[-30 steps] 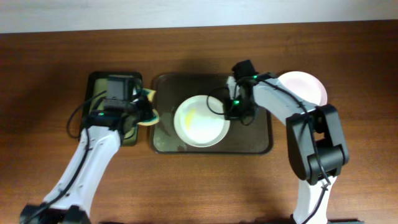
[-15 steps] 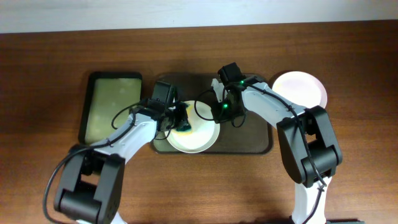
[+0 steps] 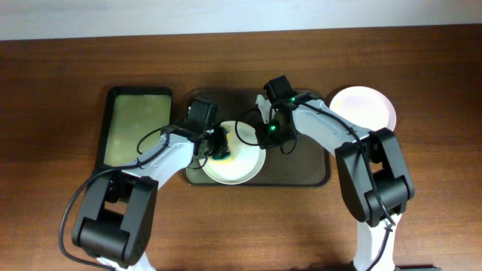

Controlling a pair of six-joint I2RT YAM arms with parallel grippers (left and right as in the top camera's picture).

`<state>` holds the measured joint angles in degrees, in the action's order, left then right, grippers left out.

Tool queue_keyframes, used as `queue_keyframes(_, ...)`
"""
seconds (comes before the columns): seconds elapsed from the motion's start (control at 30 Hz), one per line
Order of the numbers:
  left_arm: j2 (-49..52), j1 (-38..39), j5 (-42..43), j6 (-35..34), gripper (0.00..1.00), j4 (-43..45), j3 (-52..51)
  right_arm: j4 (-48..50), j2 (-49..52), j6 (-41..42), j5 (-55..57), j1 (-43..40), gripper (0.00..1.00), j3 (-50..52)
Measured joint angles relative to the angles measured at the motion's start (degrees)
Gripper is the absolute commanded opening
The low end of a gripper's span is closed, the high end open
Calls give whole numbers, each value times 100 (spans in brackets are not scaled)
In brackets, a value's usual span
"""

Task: Clean dirty plates on tray and stack at the side
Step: 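Hold the cream plate with the right gripper and scrub it with the sponge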

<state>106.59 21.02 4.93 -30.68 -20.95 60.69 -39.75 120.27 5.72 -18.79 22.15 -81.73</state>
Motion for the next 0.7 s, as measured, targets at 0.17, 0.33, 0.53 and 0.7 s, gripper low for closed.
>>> queue_keyframes(0.17, -553, -9, -1644, 111, 0, -415, -103, 52, 17, 7, -66, 72, 4, 0)
queue_keyframes(0.33, -1150, -184, -1333, 111, 0, -332, -118, 44, 17, 9, -63, 68, 4, 0)
queue_keyframes(0.53, -929, 7, 118, -149, 0, -321, -122, 44, 17, 4, -63, 68, 4, 0)
queue_keyframes(0.7, -271, 116, 271, -247, 0, -313, -125, 42, 17, 7, -63, 68, 4, 0)
